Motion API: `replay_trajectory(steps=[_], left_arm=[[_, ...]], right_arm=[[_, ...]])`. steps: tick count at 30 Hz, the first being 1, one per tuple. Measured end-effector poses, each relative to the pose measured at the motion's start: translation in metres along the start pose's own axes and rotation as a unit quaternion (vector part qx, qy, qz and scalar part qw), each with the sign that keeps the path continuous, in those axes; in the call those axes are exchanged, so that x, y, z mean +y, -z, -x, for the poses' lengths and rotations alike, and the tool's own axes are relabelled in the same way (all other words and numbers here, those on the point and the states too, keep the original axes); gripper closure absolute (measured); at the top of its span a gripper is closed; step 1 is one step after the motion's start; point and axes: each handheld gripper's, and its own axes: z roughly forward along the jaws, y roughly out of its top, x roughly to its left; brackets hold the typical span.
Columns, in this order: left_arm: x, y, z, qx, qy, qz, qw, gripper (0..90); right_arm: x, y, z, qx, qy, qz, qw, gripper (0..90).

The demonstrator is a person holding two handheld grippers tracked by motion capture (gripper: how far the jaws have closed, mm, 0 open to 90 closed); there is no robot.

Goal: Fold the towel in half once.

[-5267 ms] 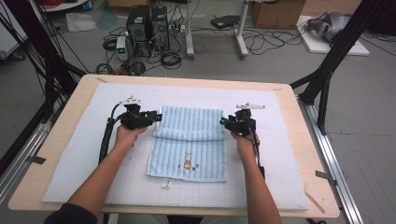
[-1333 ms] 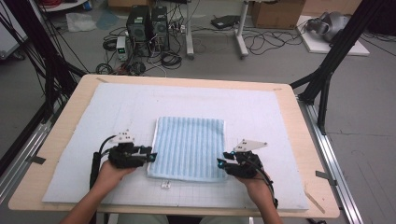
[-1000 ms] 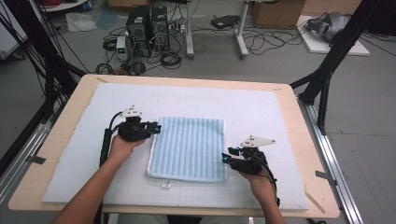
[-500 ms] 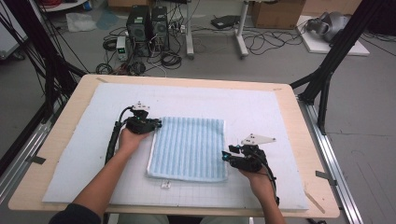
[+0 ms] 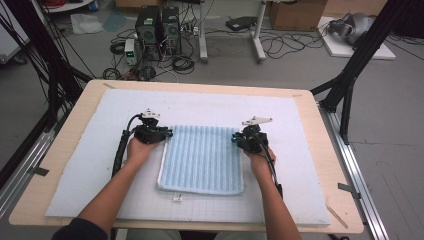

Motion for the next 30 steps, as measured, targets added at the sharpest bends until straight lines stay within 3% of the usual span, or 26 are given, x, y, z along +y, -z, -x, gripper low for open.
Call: replay_trajectory(steps=[4, 6, 8, 9, 12, 14, 17, 19, 23, 26, 28, 29, 30], left_arm=[[-0.001, 0.0, 0.0, -0.001, 0.004, 0.003, 1.0, 70.8], [-0.001, 0.0, -0.001, -0.002, 0.003, 0.003, 1.0, 70.8], [-0.001, 0.0, -0.001, -0.003, 0.004, 0.005, 1.0, 70.8], [-0.002, 0.0, -0.001, -0.003, 0.002, 0.003, 1.0, 70.7], [-0.001, 0.001, 0.0, -0.005, -0.004, 0.003, 1.0, 68.6], [-0.001, 0.004, -0.001, -0.02, -0.008, 0.011, 0.9997, 60.6], [-0.001, 0.014, -0.001, -0.041, -0.017, 0.05, 0.9978, 53.0], [-0.002, 0.023, -0.001, -0.063, -0.031, 0.089, 0.9935, 46.7], [-0.008, 0.039, -0.001, -0.098, -0.027, 0.126, 0.9868, 46.4], [-0.014, 0.049, -0.003, -0.102, -0.002, 0.138, 0.9851, 31.9], [-0.019, 0.057, -0.001, -0.076, -0.001, 0.149, 0.9859, 24.2], [-0.022, 0.061, -0.001, -0.075, -0.001, 0.153, 0.9854, 16.7], [-0.023, 0.064, -0.001, -0.076, -0.002, 0.154, 0.9852, 15.9]], right_arm=[[0.002, -0.019, 0.01, -0.031, -0.01, -0.037, 0.9988, 79.5], [0.001, -0.019, 0.016, -0.03, -0.022, -0.028, 0.9989, 80.4], [0.001, -0.017, 0.016, -0.046, -0.013, -0.031, 0.9984, 79.8], [0.001, -0.017, 0.016, -0.059, -0.007, -0.036, 0.9976, 74.5], [0.0, -0.01, 0.02, -0.059, -0.026, -0.032, 0.9974, 73.4], [-0.002, -0.001, 0.02, -0.047, -0.028, -0.009, 0.9985, 70.8], [-0.006, 0.015, 0.019, -0.037, -0.025, 0.014, 0.9989, 64.6], [-0.007, 0.025, 0.019, -0.036, -0.017, 0.018, 0.9991, 61.6], [-0.013, 0.047, 0.016, -0.027, -0.016, 0.048, 0.9984, 50.2], [-0.023, 0.059, 0.015, -0.019, -0.016, 0.053, 0.9983, 40.7], [-0.031, 0.066, 0.015, -0.01, -0.019, 0.057, 0.9981, 36.9], [-0.035, 0.068, 0.015, -0.008, -0.021, 0.057, 0.9981, 32.0], [-0.039, 0.07, 0.015, -0.011, -0.024, 0.058, 0.998, 27.6]])
